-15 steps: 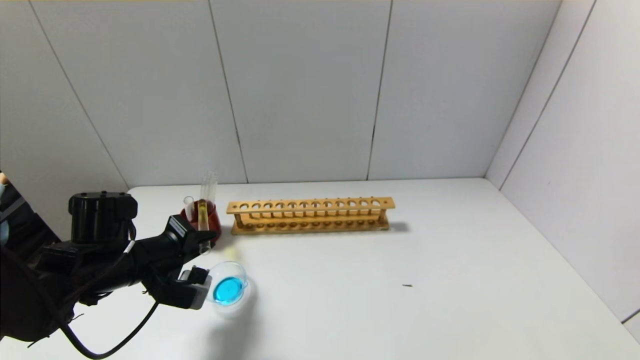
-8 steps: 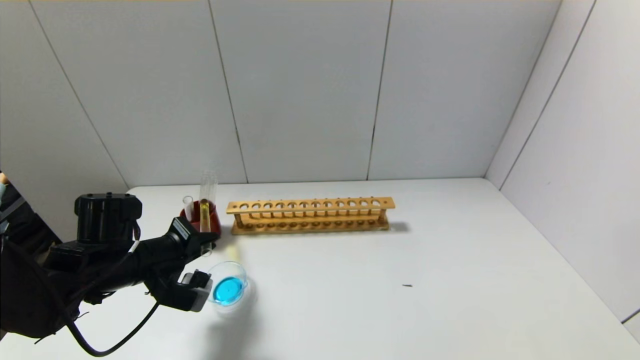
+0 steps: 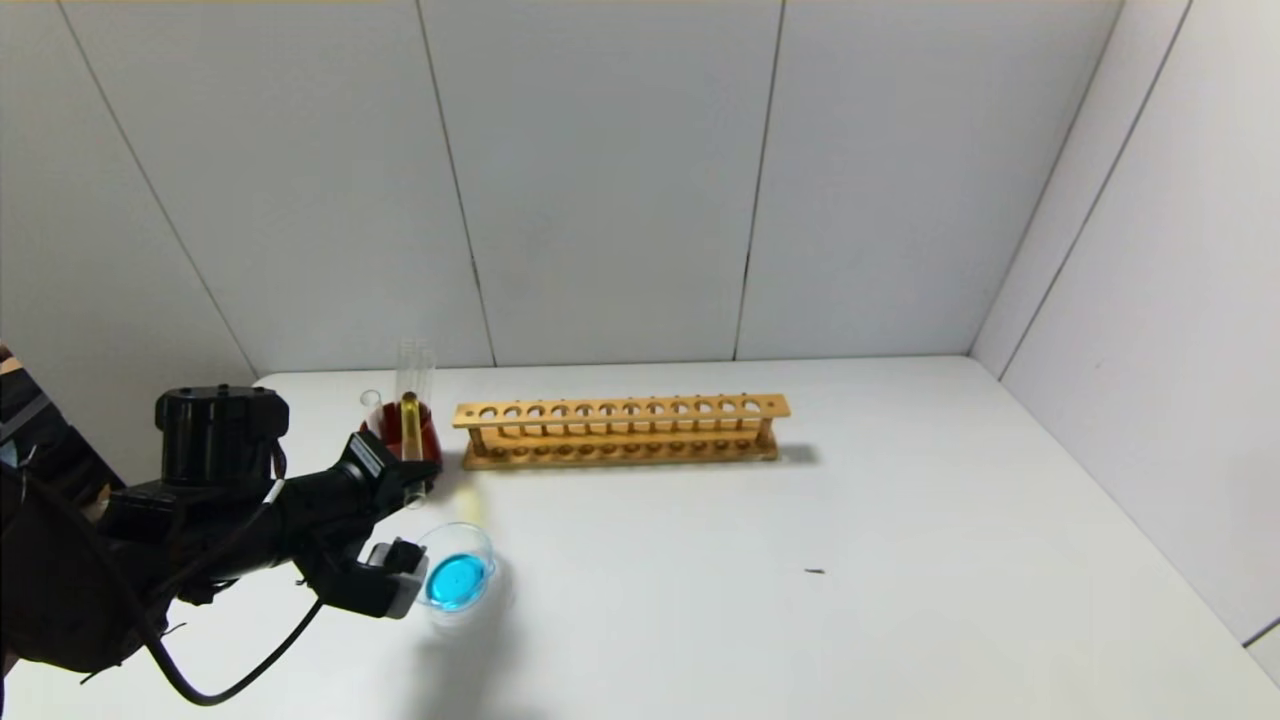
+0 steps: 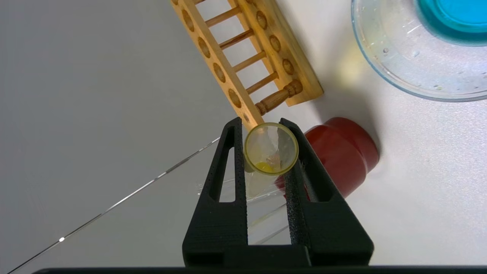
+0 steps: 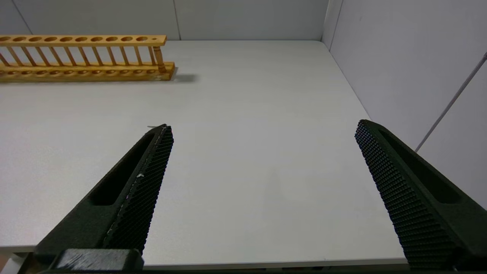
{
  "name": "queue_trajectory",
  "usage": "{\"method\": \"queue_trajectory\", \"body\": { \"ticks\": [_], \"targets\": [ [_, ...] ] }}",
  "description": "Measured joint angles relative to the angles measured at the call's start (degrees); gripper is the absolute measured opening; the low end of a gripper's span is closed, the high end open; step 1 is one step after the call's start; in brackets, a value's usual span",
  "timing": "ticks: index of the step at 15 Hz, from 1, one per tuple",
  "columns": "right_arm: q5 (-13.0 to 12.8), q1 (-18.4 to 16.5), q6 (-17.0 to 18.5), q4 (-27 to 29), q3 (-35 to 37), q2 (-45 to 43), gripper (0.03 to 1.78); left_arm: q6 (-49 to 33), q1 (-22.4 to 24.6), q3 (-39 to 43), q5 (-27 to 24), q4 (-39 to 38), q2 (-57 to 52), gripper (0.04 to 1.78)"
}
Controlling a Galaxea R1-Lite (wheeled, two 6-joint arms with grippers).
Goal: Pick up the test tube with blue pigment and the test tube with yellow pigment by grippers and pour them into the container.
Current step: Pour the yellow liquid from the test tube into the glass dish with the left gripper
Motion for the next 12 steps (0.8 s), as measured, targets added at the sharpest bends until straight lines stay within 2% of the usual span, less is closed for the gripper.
{"method": "queue_trajectory", "body": {
  "ticks": [12],
  "targets": [
    [0.0,0.0,0.0,0.0,0.0,0.0,1.75,4.8,0.5,-1.0,0.0,-0.3,1.9,0.34]
  ]
}}
